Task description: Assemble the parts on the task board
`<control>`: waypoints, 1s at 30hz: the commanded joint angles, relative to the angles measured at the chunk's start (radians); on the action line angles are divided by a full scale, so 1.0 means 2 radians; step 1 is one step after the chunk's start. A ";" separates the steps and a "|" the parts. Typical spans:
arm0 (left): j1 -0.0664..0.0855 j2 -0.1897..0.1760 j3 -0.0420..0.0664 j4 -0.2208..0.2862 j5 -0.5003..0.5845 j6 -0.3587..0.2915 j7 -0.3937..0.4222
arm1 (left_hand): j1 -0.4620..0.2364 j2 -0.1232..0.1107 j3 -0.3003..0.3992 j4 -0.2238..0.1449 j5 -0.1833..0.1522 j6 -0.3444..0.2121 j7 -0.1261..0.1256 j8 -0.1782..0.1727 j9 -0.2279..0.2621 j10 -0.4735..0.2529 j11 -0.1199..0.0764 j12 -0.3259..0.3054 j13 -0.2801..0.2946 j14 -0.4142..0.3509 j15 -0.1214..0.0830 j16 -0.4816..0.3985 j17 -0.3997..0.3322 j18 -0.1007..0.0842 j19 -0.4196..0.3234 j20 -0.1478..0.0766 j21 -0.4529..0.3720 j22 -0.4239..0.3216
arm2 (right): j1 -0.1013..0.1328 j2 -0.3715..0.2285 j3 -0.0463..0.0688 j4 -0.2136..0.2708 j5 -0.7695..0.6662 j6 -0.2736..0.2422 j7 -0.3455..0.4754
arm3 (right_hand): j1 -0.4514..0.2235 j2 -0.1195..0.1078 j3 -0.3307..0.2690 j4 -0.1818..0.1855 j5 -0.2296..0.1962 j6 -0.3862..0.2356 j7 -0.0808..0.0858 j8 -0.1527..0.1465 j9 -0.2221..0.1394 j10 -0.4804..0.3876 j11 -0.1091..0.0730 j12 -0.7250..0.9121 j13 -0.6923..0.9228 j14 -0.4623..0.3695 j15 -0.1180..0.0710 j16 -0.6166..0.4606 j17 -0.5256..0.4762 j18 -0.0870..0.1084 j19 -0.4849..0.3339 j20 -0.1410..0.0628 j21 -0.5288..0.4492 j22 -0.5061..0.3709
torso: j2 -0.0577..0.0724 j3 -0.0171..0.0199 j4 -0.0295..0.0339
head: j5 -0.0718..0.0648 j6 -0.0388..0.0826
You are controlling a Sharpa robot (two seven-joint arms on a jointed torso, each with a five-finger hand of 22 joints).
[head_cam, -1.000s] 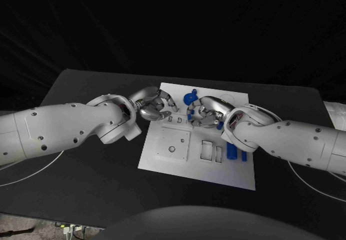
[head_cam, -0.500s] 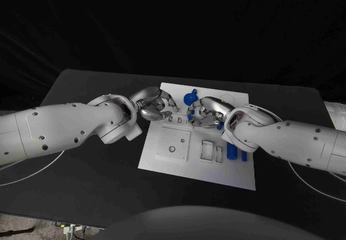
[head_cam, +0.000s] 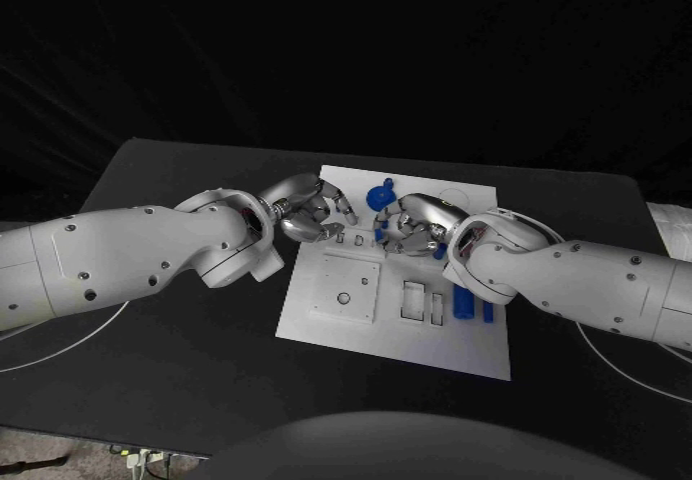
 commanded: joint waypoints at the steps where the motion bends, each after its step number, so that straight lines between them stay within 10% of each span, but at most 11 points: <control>1: 0.000 0.001 0.000 0.001 0.003 0.010 -0.002 | 0.002 -0.005 0.002 0.000 -0.001 -0.003 0.001 -0.002 0.000 0.052 0.004 0.001 0.131 0.052 0.001 0.001 0.132 0.003 0.001 0.000 0.000 0.107 | -0.001 0.000 -0.001 0.000 -0.009 0.015 -0.008 | 0.001 -0.003 0.000 -0.002 -0.006 0.000 0.003 -0.004 -0.002 0.053 0.004 0.002 0.132 0.052 0.003 0.002 0.132 0.005 0.020 0.004 -0.003 0.115 | 0.000 -0.0001 0.0002 | 0.000 0.000; 9: 0.000 0.002 0.000 0.000 0.003 0.013 -0.004 | 0.002 -0.005 0.002 0.000 -0.001 -0.004 0.001 -0.002 -0.001 0.052 0.005 0.001 0.131 0.052 0.001 0.001 0.132 0.003 0.001 0.000 0.000 0.107 | -0.001 0.000 -0.001 0.000 -0.013 0.020 -0.012 | 0.002 -0.006 -0.002 -0.004 -0.022 -0.004 0.005 -0.014 -0.010 0.053 0.006 0.002 0.132 0.052 0.005 0.002 0.132 0.006 0.019 0.006 -0.005 0.114 | 0.000 0.0000 0.0003 | 0.000 0.000; 14: 0.000 0.002 0.000 0.000 0.003 0.014 -0.005 | 0.002 -0.005 0.002 0.000 -0.001 -0.004 0.001 -0.002 -0.001 0.052 0.005 0.001 0.131 0.052 0.001 0.001 0.132 0.003 0.001 0.000 0.000 0.107 | -0.001 0.000 -0.001 0.000 -0.020 0.023 -0.014 | 0.002 -0.011 -0.011 -0.006 -0.082 -0.011 0.009 -0.029 -0.023 0.053 0.010 0.002 0.132 0.052 0.008 0.002 0.132 0.006 0.018 0.009 -0.007 0.114 | 0.000 -0.0001 0.0002 | 0.000 0.000; 30: 0.000 0.002 0.000 -0.001 0.003 0.015 -0.010 | 0.003 -0.005 0.003 0.000 -0.001 -0.007 0.002 -0.005 -0.002 0.052 0.005 0.001 0.131 0.052 0.002 0.001 0.132 0.003 0.002 0.001 0.000 0.107 | -0.001 -0.002 -0.001 0.003 -0.026 0.018 -0.014 | 0.004 -0.013 -0.032 -0.003 -0.146 -0.045 0.012 -0.054 -0.042 0.053 0.008 0.002 0.132 0.052 0.008 0.002 0.132 0.007 0.016 0.011 -0.010 0.113 | 0.000 0.0001 0.0001 | 0.000 0.000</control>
